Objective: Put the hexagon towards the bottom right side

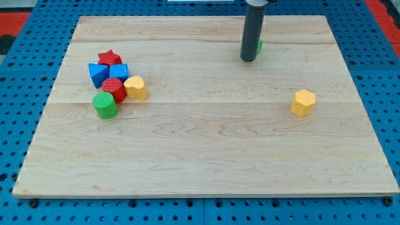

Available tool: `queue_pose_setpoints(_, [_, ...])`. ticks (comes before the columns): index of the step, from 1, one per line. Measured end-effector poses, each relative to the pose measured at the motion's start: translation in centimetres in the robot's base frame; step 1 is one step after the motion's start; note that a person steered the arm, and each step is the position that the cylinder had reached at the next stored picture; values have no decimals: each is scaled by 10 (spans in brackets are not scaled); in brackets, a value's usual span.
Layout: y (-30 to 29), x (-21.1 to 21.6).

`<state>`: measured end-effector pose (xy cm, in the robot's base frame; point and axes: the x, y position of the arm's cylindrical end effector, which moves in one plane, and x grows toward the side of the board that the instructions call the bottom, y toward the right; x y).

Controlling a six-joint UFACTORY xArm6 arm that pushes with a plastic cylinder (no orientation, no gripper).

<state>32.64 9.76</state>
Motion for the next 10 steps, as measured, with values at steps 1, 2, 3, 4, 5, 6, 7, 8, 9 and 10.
queue_pose_setpoints(1, [1, 3])
queue_pose_setpoints(2, [-13, 17])
queue_pose_setpoints(3, [-36, 24])
queue_pose_setpoints(4, [-72, 45])
queue_pose_setpoints(5, [-79, 76])
queue_pose_setpoints(6, [-82, 95])
queue_pose_setpoints(7, [-70, 92])
queue_pose_setpoints(8, [-43, 81])
queue_pose_setpoints(9, [11, 81])
queue_pose_setpoints(10, [58, 81])
